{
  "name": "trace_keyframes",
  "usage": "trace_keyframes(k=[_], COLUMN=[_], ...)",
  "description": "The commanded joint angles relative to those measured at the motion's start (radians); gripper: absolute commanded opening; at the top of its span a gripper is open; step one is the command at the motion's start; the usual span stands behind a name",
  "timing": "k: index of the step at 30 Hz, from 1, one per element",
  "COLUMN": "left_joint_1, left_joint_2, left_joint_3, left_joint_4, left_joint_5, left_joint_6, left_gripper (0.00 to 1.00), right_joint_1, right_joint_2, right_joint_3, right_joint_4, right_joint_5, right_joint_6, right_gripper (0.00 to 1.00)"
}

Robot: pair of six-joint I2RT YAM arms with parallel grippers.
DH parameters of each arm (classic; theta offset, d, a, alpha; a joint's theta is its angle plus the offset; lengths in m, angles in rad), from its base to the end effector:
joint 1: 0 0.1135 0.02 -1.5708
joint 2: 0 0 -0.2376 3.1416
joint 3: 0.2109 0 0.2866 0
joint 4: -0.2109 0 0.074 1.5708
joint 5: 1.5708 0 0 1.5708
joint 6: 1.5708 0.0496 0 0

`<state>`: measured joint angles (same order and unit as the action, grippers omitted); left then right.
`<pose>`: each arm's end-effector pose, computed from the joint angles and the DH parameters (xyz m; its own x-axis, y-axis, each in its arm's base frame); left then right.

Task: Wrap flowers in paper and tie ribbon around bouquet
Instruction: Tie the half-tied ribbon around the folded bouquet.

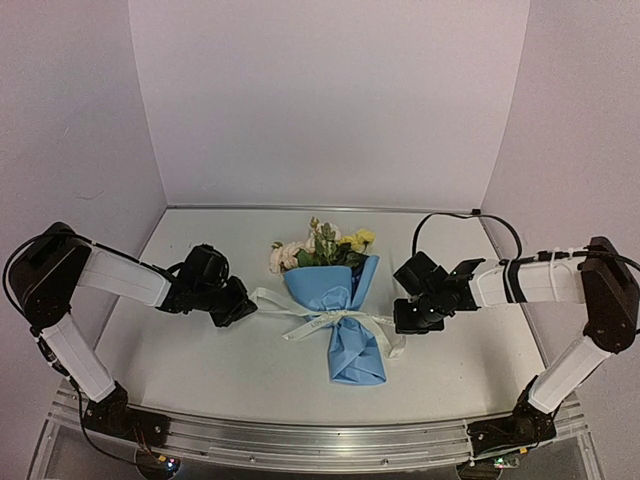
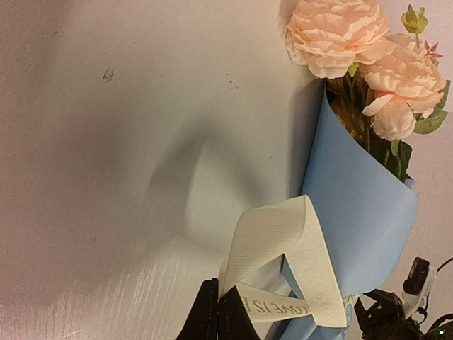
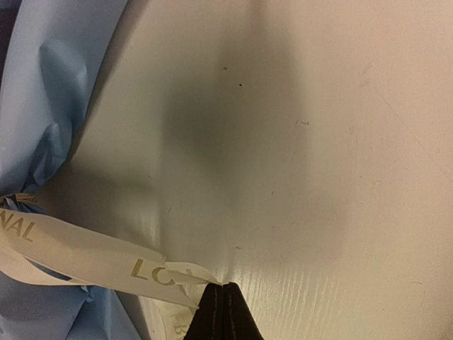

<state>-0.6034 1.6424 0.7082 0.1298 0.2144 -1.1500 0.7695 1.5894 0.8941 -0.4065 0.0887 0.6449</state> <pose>0.2713 -0.1998 0.0726 -0.8593 -0.4909 -0.1434 -0.2653 0.6676 -0.6957 0.2428 0.2291 0.1075 -0.9113 -0.0492 -0.4087 -0.1457 0.9671 0.2086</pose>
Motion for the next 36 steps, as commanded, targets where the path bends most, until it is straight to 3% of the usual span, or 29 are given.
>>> trace_keyframes(k=[1,12,17,32,36], left_joint_1=[0.032,0.153,0.238,0.364,0.356], left_joint_2=[-0.040,-0.081,-0.129,-0.145,-0.107], left_joint_3=[-0.004,-0.014,-0.026,-0.100,-0.062], left_joint_4=[-0.030,-0.075,-0.112,-0.095,-0.042], left_joint_5=[-0.038,-0.010,0.004,0.074,0.202], left_joint_6=[0.028,0.079,0.119,0.148,0.198], left_gripper=[0.00,0.00,0.00,0.00,0.00], right_joint_1=[-0.039,-0.015,0.067,0.066,0.071], right_joint_2=[-0.022,-0.017,0.022,0.036,0.027], right_joint_3=[-0.027,-0.042,-0.031,-0.175,-0.134], right_joint_4=[-0.053,0.081,0.102,0.174,0.189], right_joint_5=[0.064,-0.115,-0.108,-0.022,-0.073], right_joint_6=[0.060,0.164,0.219,0.280,0.208], right_gripper=[0.00,0.00,0.00,0.00,0.00])
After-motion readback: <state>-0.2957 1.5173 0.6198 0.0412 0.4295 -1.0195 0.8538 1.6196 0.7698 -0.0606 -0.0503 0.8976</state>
